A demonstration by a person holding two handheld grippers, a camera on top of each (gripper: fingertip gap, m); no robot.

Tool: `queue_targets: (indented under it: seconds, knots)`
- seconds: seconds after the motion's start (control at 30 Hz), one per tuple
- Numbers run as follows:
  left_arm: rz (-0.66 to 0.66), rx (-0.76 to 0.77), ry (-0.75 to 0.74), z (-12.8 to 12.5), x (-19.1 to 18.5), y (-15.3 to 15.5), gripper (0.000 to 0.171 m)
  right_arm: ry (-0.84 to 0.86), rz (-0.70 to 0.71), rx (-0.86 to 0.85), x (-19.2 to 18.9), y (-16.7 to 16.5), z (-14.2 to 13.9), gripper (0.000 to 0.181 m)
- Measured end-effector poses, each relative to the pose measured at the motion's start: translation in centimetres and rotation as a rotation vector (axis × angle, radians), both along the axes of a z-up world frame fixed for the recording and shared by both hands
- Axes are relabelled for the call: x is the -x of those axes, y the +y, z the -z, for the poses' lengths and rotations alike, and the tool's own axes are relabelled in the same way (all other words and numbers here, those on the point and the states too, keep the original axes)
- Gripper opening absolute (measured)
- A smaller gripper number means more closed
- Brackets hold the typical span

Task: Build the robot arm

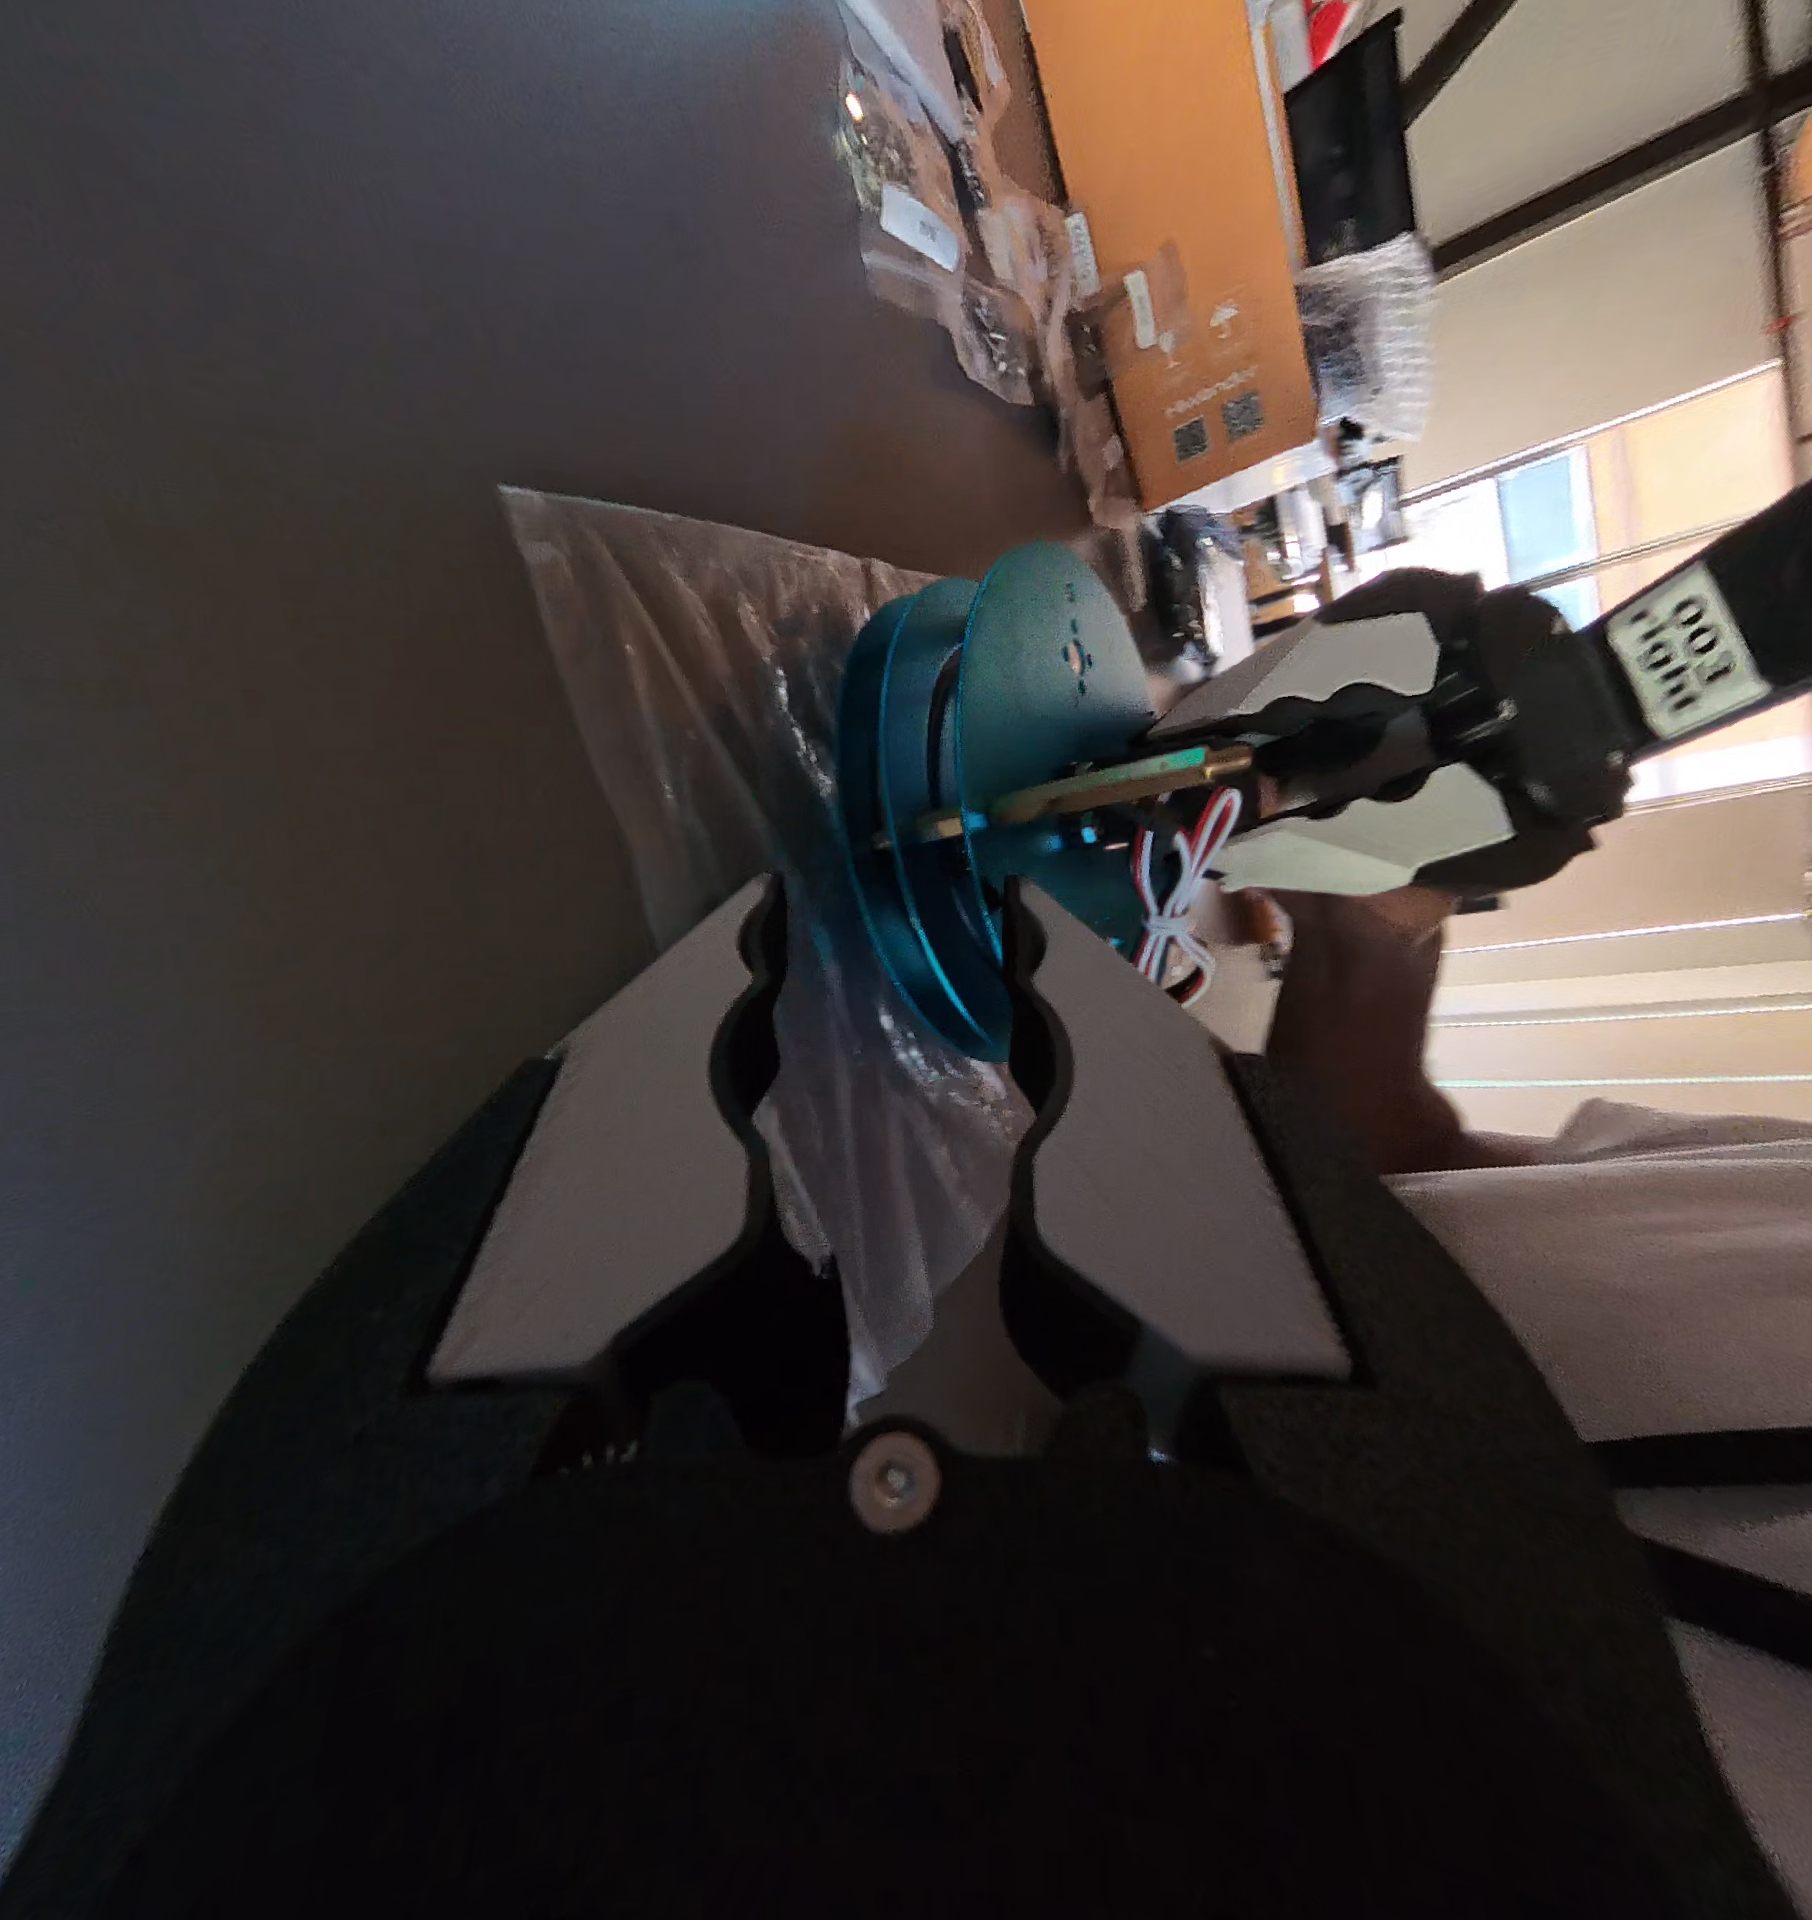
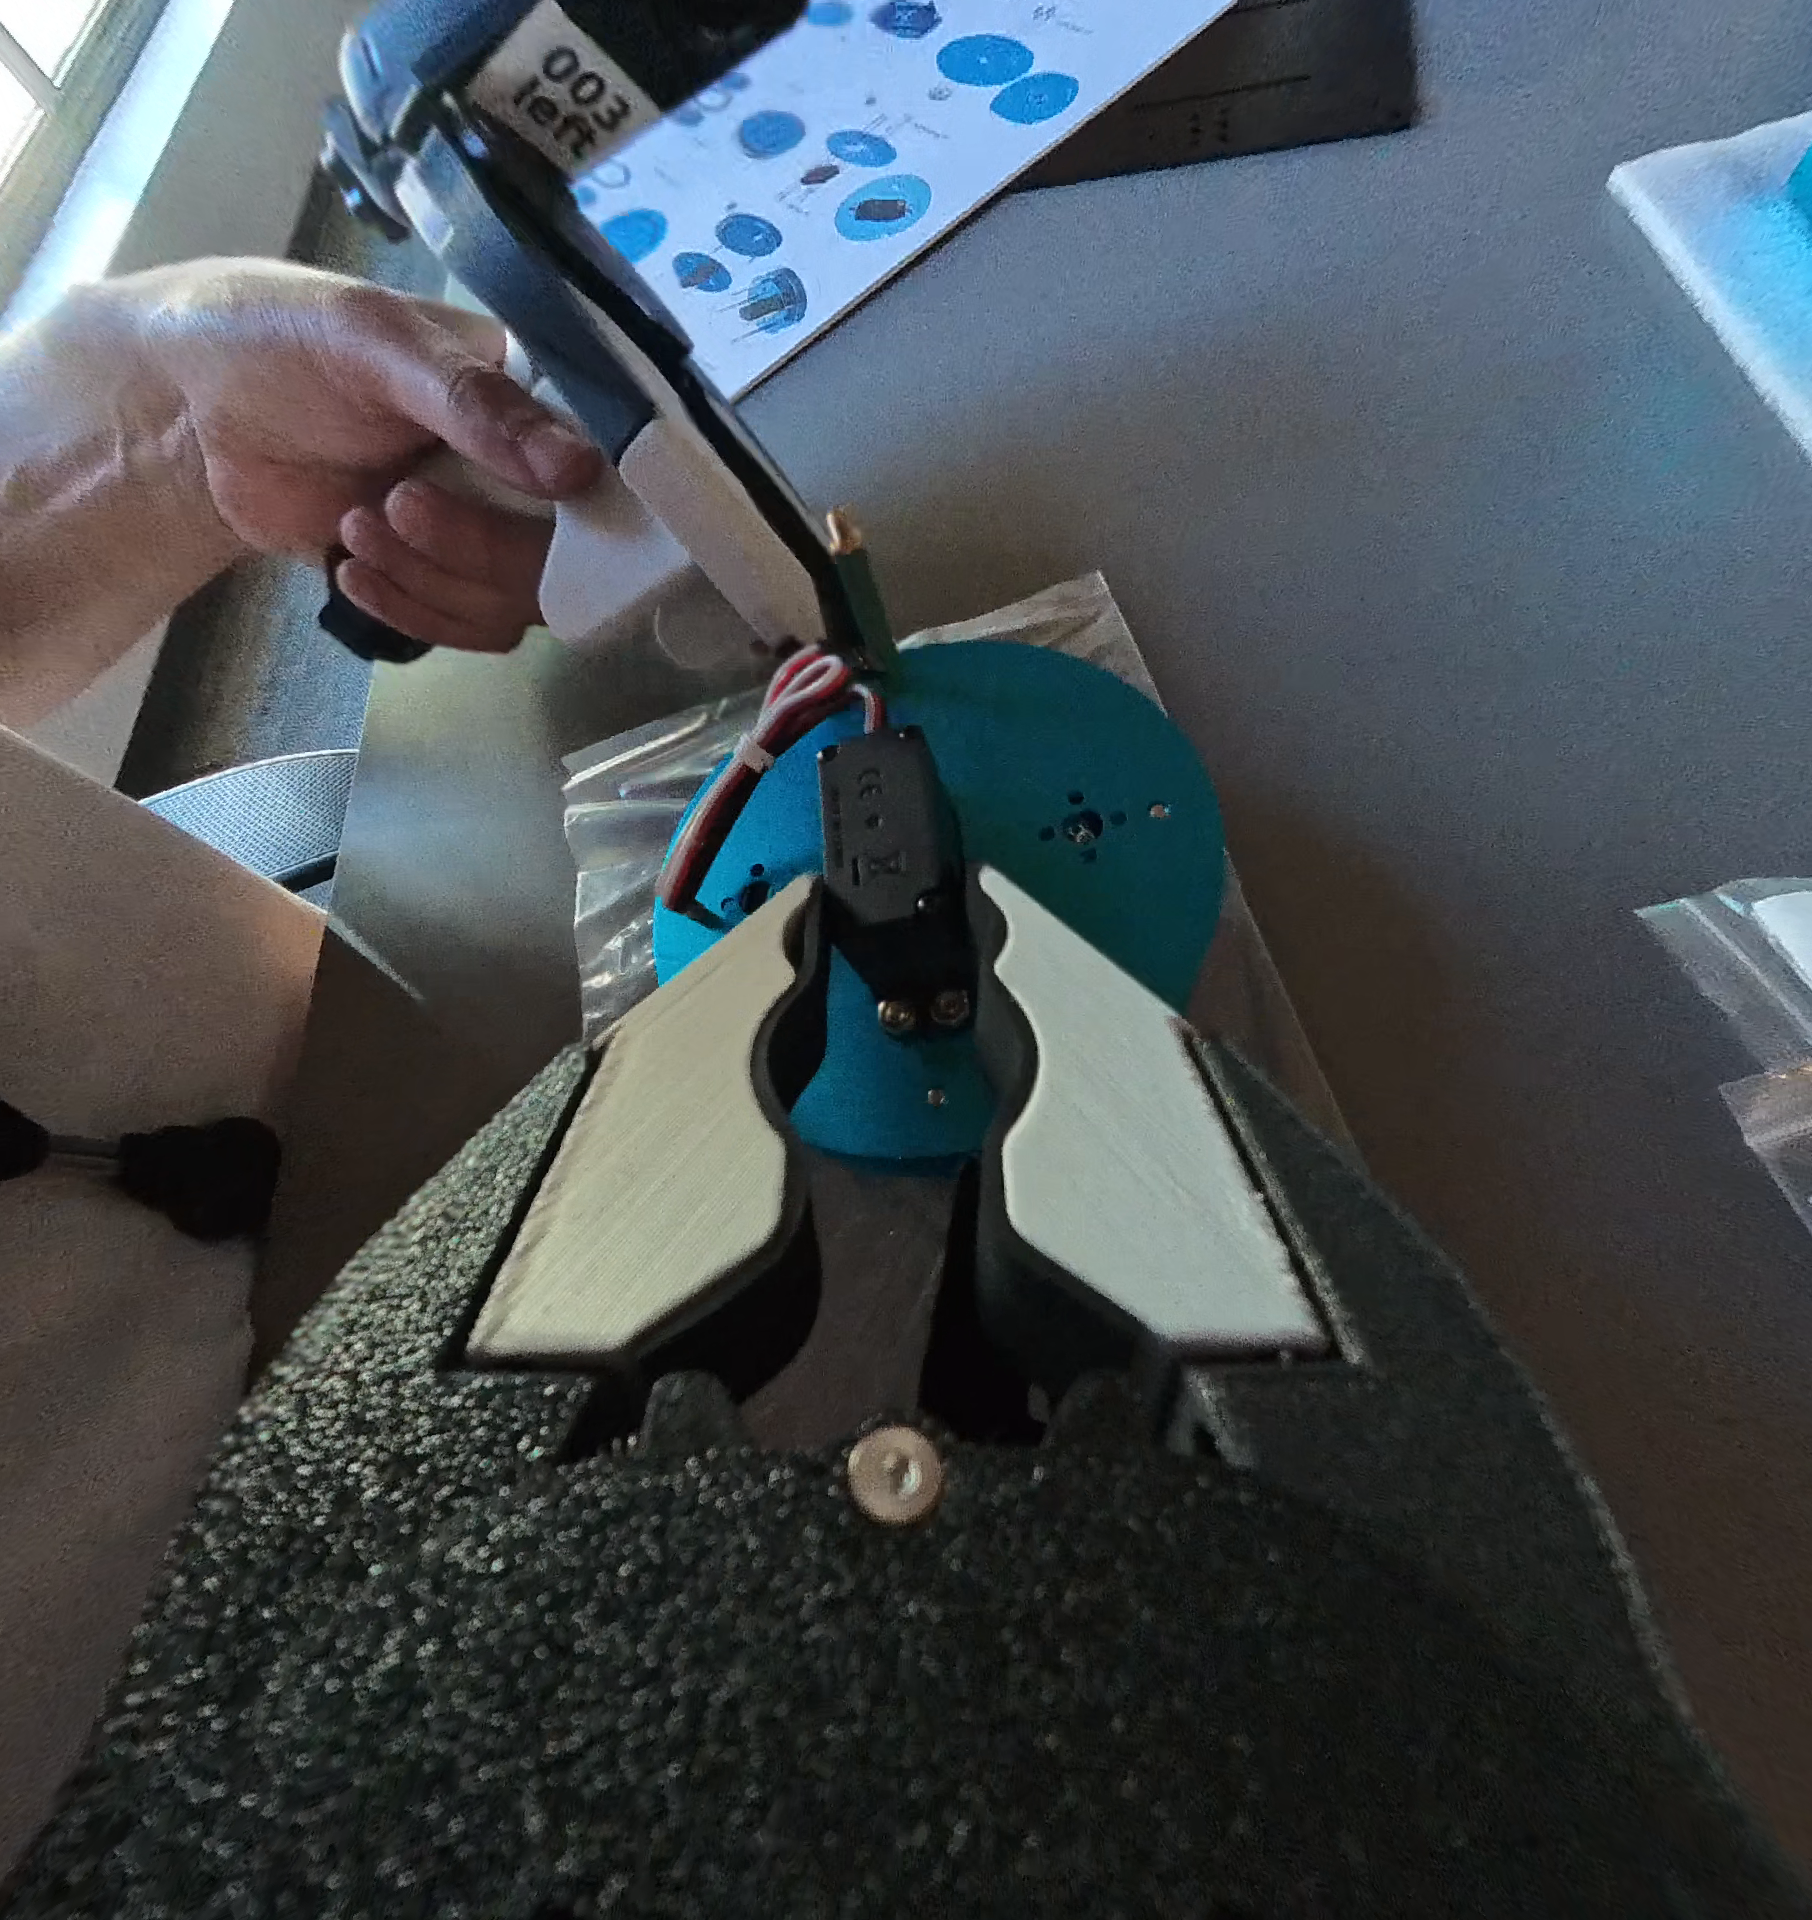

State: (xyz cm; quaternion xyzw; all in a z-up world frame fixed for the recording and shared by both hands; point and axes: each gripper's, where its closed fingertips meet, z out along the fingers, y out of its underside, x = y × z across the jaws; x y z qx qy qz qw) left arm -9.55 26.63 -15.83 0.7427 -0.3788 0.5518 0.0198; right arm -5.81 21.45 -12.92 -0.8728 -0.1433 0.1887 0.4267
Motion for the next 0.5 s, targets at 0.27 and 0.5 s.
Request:
queue_targets:
  seconds: [0.27, 0.5]
  knots:
    - [0.152, -0.599, -0.272, -3.9, -0.8, 1.4, 0.035, 0.084, -0.034, -0.062, 0.3, -0.6, -0.8, 0.043]
    - [0.517, -0.668, -0.419, -5.5, -5.3, -0.5, 0.01, 0.168, 0.059, -0.038, -3.7, -1.5, -0.8, 0.016]
